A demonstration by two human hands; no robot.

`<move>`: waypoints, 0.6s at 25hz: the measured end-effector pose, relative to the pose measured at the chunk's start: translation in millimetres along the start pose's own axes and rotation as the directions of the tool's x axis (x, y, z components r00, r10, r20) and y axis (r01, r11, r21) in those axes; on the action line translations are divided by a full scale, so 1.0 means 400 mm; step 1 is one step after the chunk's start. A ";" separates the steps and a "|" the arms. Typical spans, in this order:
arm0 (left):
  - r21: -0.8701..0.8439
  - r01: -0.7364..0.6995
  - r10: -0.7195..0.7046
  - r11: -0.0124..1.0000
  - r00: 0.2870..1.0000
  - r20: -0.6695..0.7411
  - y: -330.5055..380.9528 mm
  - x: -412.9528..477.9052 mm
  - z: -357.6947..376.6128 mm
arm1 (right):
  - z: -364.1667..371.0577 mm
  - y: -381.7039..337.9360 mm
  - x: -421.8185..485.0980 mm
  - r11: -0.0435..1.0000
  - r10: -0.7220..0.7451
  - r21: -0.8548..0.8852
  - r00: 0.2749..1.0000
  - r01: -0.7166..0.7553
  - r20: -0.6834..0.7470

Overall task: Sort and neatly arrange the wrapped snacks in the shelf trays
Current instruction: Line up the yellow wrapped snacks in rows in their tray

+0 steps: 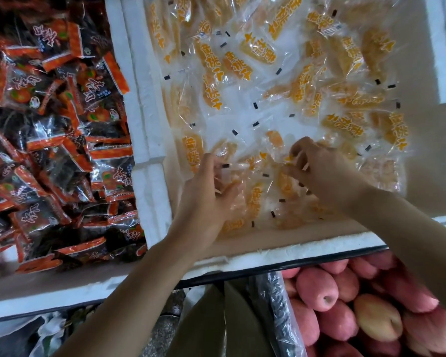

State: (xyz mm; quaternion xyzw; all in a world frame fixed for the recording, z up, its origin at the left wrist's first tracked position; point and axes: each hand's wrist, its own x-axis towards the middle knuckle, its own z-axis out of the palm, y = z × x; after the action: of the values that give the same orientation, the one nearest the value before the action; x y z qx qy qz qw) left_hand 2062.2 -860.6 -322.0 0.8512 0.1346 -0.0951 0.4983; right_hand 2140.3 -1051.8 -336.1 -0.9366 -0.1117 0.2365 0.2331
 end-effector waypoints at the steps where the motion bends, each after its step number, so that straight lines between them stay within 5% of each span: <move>1: -0.043 0.018 -0.020 0.999 0.999 -0.033 0.000 0.012 0.003 | -0.003 -0.002 0.004 0.999 -0.006 0.049 1.000 0.004 0.030; 4: 0.095 -0.078 0.077 0.992 0.997 0.006 -0.005 0.021 0.007 | 0.018 -0.015 -0.008 0.999 -0.032 -0.031 0.997 0.034 0.065; 8: 0.554 -0.302 0.297 0.776 0.949 0.102 -0.003 -0.022 -0.008 | 0.034 -0.043 -0.029 0.972 -0.221 -0.123 0.958 0.201 -0.183; 11: 0.706 -0.335 0.094 0.624 0.929 0.358 0.004 -0.050 -0.016 | 0.051 -0.055 -0.028 0.929 -0.297 -0.226 0.955 0.293 0.021; 15: 0.787 -0.331 -0.013 0.522 0.919 0.395 -0.004 -0.040 -0.001 | 0.058 -0.064 -0.007 0.919 -0.312 -0.223 0.946 0.325 0.090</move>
State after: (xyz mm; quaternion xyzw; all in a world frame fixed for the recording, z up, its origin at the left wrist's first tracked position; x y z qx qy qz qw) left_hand 2046.4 -861.8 -318.4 0.9614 -0.0992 -0.2516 0.0496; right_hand 2123.9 -1021.5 -340.6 -0.9203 -0.2956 0.2051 0.1533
